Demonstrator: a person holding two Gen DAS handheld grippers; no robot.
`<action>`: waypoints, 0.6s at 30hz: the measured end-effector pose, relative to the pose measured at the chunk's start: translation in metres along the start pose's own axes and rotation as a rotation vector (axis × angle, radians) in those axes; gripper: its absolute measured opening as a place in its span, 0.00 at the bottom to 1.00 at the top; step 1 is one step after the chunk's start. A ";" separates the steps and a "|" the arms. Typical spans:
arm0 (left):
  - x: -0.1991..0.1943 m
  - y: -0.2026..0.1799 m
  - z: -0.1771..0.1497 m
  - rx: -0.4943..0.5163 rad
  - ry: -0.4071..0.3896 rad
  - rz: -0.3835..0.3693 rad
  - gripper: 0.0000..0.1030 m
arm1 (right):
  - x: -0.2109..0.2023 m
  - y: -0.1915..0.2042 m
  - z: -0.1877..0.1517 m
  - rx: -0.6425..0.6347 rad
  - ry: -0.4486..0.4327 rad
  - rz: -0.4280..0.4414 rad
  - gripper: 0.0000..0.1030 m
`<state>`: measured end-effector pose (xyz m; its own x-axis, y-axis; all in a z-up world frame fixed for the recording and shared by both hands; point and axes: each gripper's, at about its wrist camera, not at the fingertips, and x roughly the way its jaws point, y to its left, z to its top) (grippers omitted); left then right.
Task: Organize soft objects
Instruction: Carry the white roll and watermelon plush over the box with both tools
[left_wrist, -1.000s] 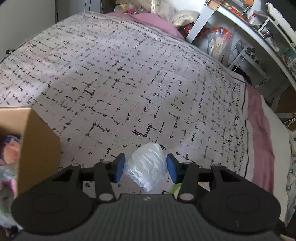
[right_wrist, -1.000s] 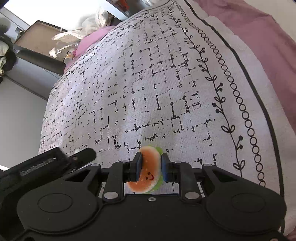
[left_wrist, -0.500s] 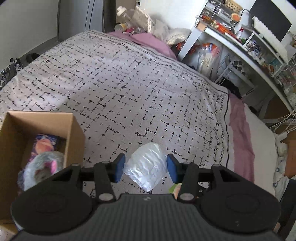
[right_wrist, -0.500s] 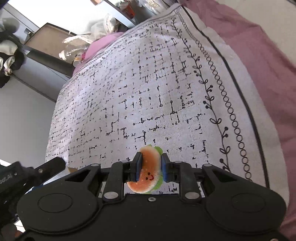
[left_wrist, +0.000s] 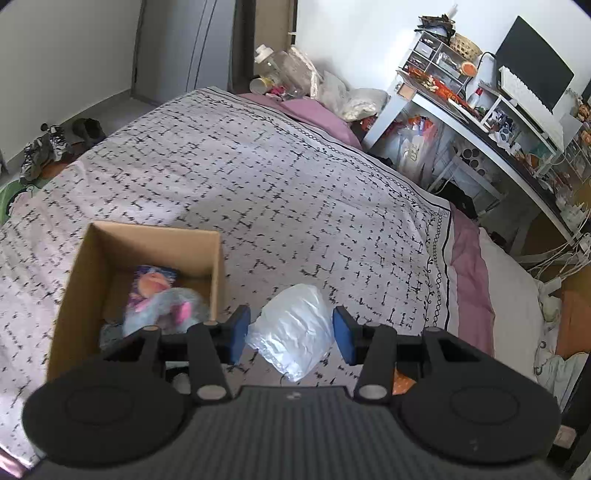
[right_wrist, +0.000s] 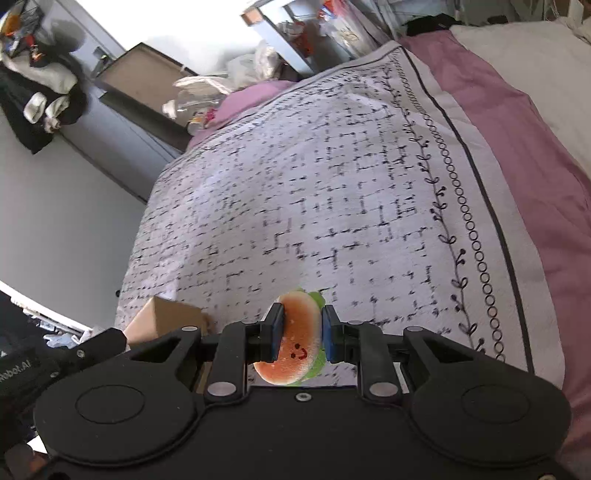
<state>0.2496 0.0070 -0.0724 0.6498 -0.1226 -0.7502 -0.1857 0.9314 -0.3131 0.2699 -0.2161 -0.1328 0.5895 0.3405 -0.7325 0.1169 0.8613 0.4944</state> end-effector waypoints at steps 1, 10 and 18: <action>-0.004 0.004 -0.001 -0.003 -0.001 0.001 0.46 | -0.002 0.003 -0.001 -0.004 -0.002 0.002 0.21; -0.032 0.030 -0.005 -0.020 -0.022 0.000 0.46 | -0.022 0.029 -0.013 -0.032 -0.032 0.017 0.21; -0.048 0.051 -0.009 -0.030 -0.039 0.003 0.46 | -0.035 0.053 -0.025 -0.087 -0.046 0.039 0.21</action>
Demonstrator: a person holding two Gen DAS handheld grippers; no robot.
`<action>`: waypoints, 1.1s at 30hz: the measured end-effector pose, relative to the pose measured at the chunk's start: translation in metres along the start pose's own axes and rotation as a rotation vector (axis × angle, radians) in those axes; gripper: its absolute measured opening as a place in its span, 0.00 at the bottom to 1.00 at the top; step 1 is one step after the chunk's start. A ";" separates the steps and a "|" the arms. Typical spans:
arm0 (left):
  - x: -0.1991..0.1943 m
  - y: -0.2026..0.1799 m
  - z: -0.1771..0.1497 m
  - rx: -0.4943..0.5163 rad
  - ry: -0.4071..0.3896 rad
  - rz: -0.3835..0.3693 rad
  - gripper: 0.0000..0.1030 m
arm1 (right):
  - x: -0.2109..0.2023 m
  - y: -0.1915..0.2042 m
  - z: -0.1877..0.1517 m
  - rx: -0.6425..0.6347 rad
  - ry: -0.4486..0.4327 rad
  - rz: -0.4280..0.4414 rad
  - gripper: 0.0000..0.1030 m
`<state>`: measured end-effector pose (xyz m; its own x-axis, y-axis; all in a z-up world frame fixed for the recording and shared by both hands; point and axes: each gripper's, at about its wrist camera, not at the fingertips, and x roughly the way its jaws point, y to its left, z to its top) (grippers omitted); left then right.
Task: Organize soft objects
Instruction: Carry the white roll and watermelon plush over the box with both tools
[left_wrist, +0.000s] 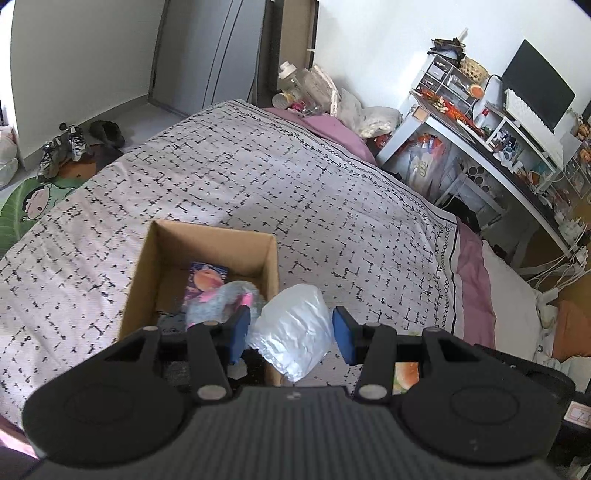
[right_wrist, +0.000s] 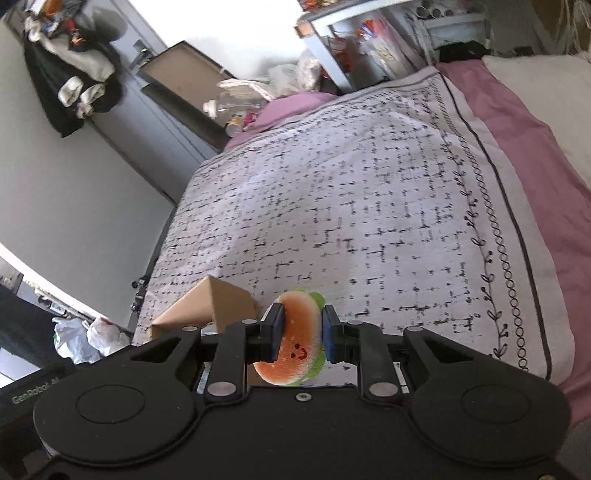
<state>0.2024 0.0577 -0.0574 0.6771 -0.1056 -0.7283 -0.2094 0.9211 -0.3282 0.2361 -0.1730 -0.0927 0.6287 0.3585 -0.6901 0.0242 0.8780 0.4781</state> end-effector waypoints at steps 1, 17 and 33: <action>-0.001 0.003 0.000 -0.003 -0.002 0.001 0.46 | -0.001 0.004 -0.001 -0.008 -0.002 0.007 0.21; -0.007 0.063 0.003 -0.060 -0.021 0.021 0.46 | 0.004 0.051 -0.021 -0.080 -0.006 0.054 0.21; 0.030 0.103 0.027 -0.114 -0.027 0.011 0.46 | 0.035 0.083 -0.029 -0.145 0.033 0.052 0.21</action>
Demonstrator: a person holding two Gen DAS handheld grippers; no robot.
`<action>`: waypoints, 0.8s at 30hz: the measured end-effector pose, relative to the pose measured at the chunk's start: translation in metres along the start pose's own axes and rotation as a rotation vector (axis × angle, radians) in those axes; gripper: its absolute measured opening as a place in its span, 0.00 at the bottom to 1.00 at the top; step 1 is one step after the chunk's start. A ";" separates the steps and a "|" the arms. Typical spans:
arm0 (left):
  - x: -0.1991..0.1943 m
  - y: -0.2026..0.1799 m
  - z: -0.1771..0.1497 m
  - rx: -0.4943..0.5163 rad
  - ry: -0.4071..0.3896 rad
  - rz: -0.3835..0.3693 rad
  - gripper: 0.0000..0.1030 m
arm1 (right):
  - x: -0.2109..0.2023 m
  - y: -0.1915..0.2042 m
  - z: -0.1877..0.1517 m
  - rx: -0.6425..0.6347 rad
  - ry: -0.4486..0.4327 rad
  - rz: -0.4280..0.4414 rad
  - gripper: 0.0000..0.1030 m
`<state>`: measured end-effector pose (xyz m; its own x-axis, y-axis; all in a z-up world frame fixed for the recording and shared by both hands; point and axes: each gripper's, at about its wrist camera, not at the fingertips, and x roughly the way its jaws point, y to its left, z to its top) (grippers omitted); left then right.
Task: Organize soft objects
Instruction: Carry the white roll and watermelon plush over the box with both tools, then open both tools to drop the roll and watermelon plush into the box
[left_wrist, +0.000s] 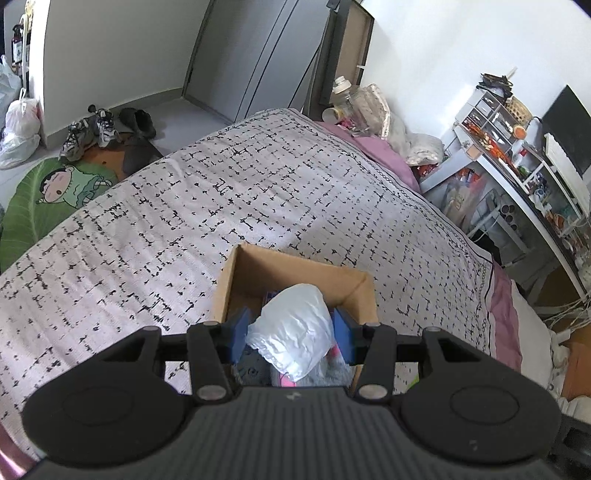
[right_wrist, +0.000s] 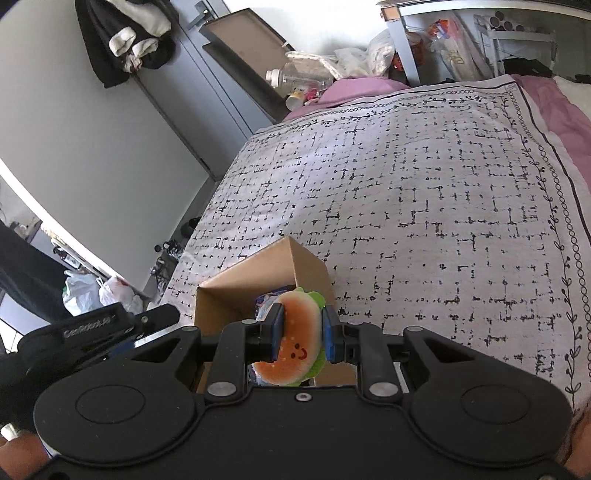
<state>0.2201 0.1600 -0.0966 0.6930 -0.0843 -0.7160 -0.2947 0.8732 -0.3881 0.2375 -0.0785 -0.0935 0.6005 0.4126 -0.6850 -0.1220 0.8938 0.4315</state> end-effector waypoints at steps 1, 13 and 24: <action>0.005 0.002 0.001 -0.007 0.002 -0.002 0.46 | 0.002 0.001 0.001 -0.003 0.001 -0.002 0.21; 0.060 0.021 0.002 -0.061 0.045 0.005 0.46 | 0.031 0.016 0.014 -0.041 0.022 -0.028 0.21; 0.077 0.034 0.000 -0.115 0.062 -0.045 0.52 | 0.054 0.028 0.021 -0.046 0.039 -0.032 0.21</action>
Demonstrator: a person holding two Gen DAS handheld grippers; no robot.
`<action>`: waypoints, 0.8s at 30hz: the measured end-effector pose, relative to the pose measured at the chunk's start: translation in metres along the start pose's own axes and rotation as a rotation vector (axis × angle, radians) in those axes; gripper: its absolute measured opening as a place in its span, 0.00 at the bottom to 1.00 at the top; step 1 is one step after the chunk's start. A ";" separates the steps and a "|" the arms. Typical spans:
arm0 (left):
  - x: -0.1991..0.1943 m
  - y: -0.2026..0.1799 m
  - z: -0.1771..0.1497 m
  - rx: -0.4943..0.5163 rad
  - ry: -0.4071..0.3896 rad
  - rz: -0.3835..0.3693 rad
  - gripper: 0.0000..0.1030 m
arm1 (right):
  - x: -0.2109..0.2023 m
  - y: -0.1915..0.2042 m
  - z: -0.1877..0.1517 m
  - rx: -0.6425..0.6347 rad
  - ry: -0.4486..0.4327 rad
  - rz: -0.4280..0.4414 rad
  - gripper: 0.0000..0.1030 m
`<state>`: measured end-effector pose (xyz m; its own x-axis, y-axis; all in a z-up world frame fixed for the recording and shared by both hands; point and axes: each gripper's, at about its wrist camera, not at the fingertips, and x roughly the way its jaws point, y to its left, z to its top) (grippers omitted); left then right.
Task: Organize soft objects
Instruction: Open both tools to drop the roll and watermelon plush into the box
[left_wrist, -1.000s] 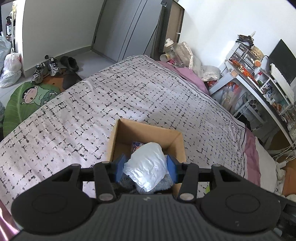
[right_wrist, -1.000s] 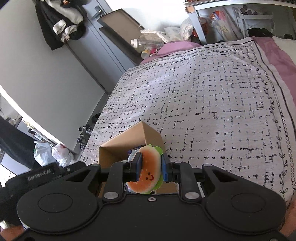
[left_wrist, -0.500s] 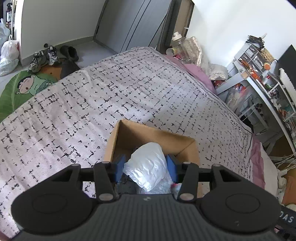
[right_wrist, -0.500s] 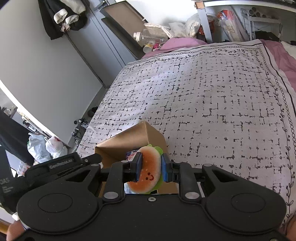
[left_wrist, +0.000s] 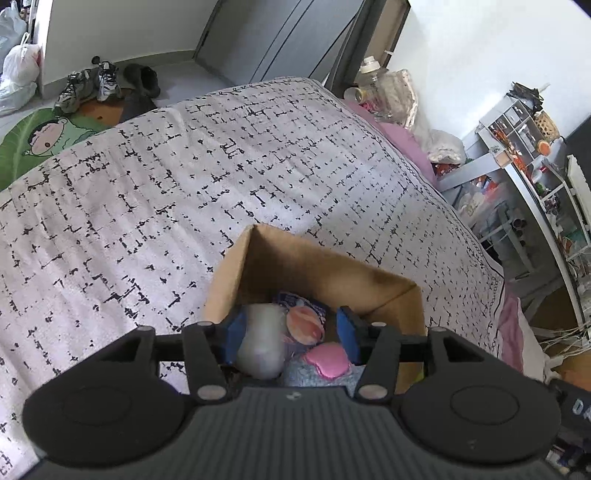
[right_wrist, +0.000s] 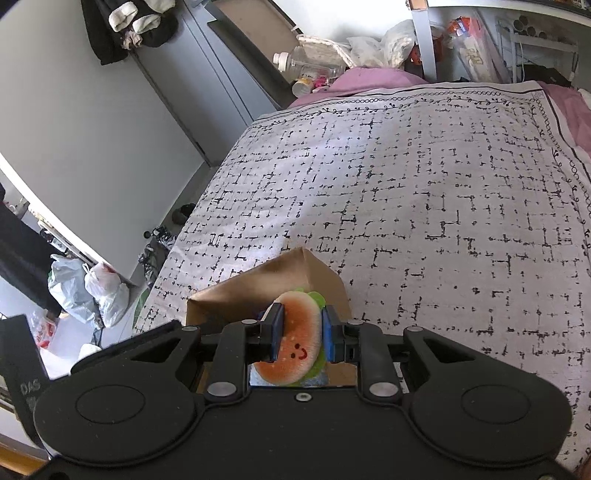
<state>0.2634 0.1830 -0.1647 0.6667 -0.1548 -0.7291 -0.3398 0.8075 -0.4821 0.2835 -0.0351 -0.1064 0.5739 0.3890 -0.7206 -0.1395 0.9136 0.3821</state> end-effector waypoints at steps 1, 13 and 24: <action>-0.002 0.000 0.000 0.000 0.000 -0.003 0.52 | 0.001 0.000 0.001 0.002 -0.001 0.001 0.21; -0.024 0.000 -0.001 0.000 -0.002 0.010 0.56 | 0.022 0.005 0.016 0.042 -0.013 0.002 0.22; -0.047 0.004 0.003 -0.001 -0.009 0.062 0.69 | 0.016 0.008 0.027 0.085 -0.039 0.023 0.45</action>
<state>0.2331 0.1954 -0.1307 0.6501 -0.0996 -0.7533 -0.3814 0.8146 -0.4369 0.3136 -0.0248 -0.0995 0.6022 0.4037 -0.6887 -0.0851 0.8903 0.4474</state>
